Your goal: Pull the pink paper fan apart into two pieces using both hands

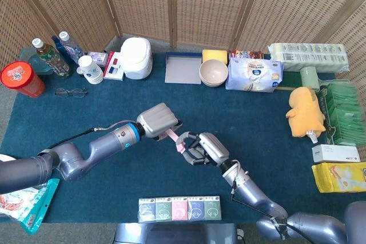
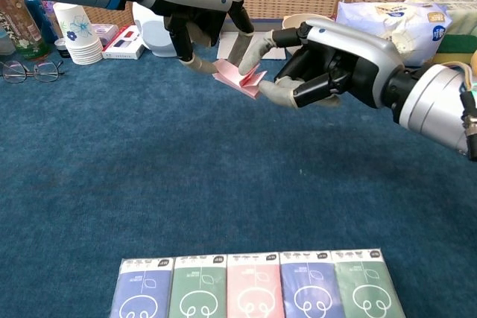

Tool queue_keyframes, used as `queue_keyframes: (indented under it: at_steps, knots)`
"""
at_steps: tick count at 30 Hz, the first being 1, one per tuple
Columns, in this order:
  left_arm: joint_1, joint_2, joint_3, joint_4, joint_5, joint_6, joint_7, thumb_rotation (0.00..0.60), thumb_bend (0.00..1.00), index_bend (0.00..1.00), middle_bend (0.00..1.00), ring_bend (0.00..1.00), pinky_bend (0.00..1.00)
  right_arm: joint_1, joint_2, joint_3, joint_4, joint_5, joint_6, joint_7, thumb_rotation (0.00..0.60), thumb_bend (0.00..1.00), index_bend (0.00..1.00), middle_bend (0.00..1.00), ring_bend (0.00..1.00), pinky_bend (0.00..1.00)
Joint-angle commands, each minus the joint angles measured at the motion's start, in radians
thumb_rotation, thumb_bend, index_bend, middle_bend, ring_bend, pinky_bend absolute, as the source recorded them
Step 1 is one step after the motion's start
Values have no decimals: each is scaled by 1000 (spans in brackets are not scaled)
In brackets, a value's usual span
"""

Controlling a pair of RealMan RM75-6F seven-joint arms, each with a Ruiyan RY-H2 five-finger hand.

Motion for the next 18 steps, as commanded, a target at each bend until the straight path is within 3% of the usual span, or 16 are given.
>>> queue_keyframes:
  at_steps: [1,18]
  knots:
    - [-1,-2,0,3,1,-1,-1,600,406,671,1000,1000,1000,0,-2,0,1,2,-1,-3,600,475,437,1000,992,964]
    - [-8,-15,-1,8,-3,-8,-11,600,406,671,1000,1000,1000,3,-13,5,4,18,-4,-23,600,475,512,1000,991,964]
